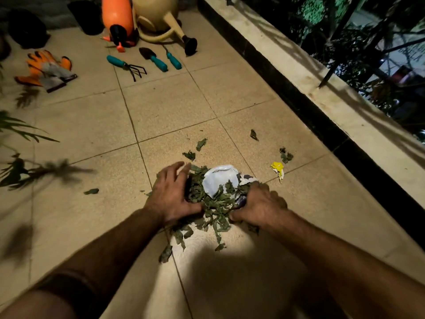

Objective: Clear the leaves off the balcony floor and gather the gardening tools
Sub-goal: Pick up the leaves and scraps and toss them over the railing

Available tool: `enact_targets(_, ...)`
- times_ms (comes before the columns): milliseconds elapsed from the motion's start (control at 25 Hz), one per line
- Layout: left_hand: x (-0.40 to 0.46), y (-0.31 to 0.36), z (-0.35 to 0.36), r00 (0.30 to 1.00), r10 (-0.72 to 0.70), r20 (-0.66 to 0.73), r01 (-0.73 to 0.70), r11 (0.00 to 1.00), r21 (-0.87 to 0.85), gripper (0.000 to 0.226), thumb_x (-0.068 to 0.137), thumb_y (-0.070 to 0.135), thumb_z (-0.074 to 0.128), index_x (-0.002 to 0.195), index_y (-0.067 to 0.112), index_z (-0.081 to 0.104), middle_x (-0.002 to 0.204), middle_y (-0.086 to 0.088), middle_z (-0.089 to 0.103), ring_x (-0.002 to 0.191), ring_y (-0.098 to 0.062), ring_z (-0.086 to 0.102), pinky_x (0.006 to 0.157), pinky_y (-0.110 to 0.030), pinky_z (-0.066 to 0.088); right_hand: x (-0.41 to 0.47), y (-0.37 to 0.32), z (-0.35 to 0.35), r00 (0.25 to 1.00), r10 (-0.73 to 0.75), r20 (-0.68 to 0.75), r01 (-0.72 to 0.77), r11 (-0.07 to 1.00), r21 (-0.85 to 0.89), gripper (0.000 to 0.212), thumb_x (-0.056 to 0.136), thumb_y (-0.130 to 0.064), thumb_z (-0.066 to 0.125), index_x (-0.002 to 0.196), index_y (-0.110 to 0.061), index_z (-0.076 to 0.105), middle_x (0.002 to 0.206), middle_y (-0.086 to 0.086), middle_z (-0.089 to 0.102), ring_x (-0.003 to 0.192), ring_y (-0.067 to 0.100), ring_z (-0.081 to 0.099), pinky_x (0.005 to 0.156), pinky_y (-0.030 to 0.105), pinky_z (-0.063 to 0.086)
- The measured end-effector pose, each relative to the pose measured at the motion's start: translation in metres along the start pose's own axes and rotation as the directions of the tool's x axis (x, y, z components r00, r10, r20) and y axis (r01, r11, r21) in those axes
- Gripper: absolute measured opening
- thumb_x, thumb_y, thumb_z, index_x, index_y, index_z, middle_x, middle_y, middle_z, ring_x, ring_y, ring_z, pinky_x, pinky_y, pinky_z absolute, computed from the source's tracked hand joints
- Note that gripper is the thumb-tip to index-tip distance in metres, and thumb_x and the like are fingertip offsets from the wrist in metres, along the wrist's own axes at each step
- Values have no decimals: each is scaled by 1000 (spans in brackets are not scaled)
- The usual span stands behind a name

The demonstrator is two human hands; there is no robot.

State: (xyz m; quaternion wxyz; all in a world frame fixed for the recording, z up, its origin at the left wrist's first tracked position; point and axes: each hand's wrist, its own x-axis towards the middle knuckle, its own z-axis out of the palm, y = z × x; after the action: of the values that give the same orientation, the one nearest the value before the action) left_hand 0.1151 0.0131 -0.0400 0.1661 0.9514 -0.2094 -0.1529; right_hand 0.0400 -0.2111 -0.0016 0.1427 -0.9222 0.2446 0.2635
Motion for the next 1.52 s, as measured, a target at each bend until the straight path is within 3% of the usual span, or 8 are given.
enact_targets(200,37,22,1,857,-295,421,294,953,70,162,42,82,79,148,35,-35,157,-9,-38,146,-45,-24,117,-69,10,47,-31,-17,987,-54,150,69,993,-93,152,56,-47,95,155,-34,-19,161,18,-28,150,50,-8,111,68,28)
enact_targets(360,48,39,20,810,-329,486,262,944,202,159,50,68,87,144,38,-39,153,-14,-43,142,-55,-22,114,-72,16,65,-39,1,936,-190,295,244,957,-159,153,59,-40,96,151,-46,-27,154,10,-45,147,47,-23,113,73,17)
enact_targets(560,42,36,28,875,-304,377,225,944,239,114,73,49,83,158,39,7,164,-11,2,145,-55,9,107,-66,38,69,-34,16,933,-262,247,318,922,-223,116,75,-38,86,159,-41,6,167,10,-9,149,49,3,112,65,29)
enact_targets(680,32,23,23,967,-194,164,164,970,181,56,88,23,69,141,30,51,142,-8,43,125,-35,47,99,-49,51,58,-23,26,927,-374,35,373,905,-206,62,87,-25,74,143,-29,49,141,10,43,127,34,44,103,47,46)
enact_targets(800,18,15,22,993,-88,76,83,994,71,28,92,10,63,118,21,68,120,-4,61,105,-21,60,92,-33,52,39,-20,37,912,-408,-45,389,894,-222,34,89,-8,65,122,-18,67,117,9,60,107,28,58,90,37,52)
enact_targets(1080,20,3,-16,967,-222,-123,151,893,-424,21,89,4,68,102,18,77,92,3,74,72,-3,67,68,-19,55,45,2,-3,968,-118,-220,160,970,185,24,88,-5,61,100,-17,78,96,7,75,88,24,70,79,27,53)
enact_targets(1360,32,11,-46,970,-194,-146,122,909,-399,25,89,3,68,104,20,77,92,-1,75,68,-1,68,61,-15,55,48,6,-47,965,-9,-261,78,964,256,20,90,-11,65,106,-15,77,101,10,73,86,28,68,79,37,59)
enact_targets(1520,36,47,-103,970,-173,-170,87,901,-425,30,86,-3,66,102,20,77,88,0,75,73,-10,70,61,-22,57,29,-13,-118,940,8,-341,96,954,286,20,93,-13,65,110,-13,75,104,10,71,86,26,66,73,25,51)
